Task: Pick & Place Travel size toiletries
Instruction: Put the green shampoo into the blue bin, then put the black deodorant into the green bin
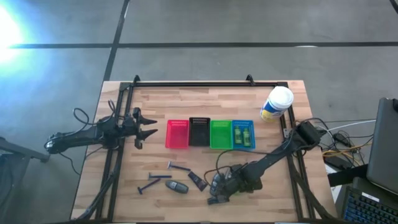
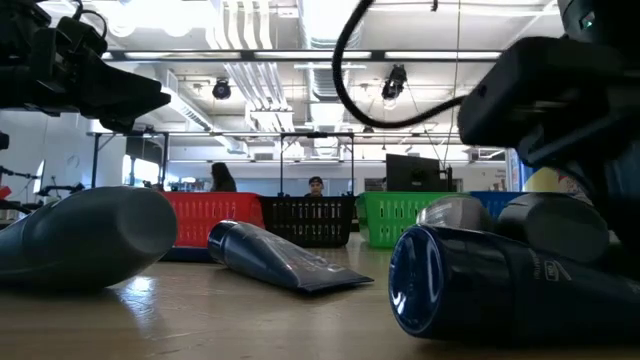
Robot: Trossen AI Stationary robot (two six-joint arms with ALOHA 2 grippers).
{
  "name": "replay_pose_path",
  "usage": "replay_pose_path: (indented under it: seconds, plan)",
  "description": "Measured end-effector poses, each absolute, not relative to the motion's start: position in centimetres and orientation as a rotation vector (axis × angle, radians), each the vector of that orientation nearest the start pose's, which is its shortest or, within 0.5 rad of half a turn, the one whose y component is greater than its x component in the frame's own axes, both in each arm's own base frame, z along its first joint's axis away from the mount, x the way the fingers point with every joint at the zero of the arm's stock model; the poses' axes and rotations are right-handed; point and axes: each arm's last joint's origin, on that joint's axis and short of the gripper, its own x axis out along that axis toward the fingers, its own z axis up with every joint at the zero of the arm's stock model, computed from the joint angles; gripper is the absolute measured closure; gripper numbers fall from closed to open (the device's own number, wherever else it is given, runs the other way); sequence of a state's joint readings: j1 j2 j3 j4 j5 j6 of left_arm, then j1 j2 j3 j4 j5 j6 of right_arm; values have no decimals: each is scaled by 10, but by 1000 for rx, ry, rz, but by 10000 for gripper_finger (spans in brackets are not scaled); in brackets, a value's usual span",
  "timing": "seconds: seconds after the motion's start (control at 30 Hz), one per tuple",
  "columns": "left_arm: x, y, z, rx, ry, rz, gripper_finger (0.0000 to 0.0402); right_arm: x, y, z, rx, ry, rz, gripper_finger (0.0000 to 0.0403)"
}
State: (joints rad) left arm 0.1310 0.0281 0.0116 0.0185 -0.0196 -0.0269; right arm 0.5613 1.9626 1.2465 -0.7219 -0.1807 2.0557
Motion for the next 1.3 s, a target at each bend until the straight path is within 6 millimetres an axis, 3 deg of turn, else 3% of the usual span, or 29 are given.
replay_pose_path:
  seconds: [0.13, 0.23, 0.37, 0.47, 0.6, 0.73, 0.87, 1.0, 1.1, 1.3]
  plan:
    - [98, 14, 167, -27, 2, 151, 209, 302, 196, 125, 1244, 1432, -996, 207]
    - [98, 14, 167, -27, 2, 151, 209, 303, 197, 129, 1199, 1451, -938, 231]
    - [98, 14, 166, -27, 4, 151, 209, 294, 195, 150, 1099, 1411, -968, 275]
    - [98, 14, 166, -27, 4, 152, 209, 283, 187, 185, 1097, 1359, -982, 287]
    - [98, 14, 166, -27, 7, 151, 209, 266, 160, 227, 1115, 1204, -1044, 286]
    - [98, 14, 166, -27, 7, 151, 209, 253, 104, 253, 1117, 1069, -1117, 275]
    - [99, 14, 166, -27, 9, 151, 209, 247, 45, 241, 1091, 1063, -1155, 273]
    - [99, 14, 166, -27, 9, 151, 209, 245, 4, 221, 1171, 1070, -1036, 263]
    - [99, 14, 166, -27, 10, 151, 209, 245, -6, 205, 1203, 1051, -988, 237]
    - [99, 14, 166, -28, 10, 151, 209, 240, -4, 199, 1158, 1096, -997, 167]
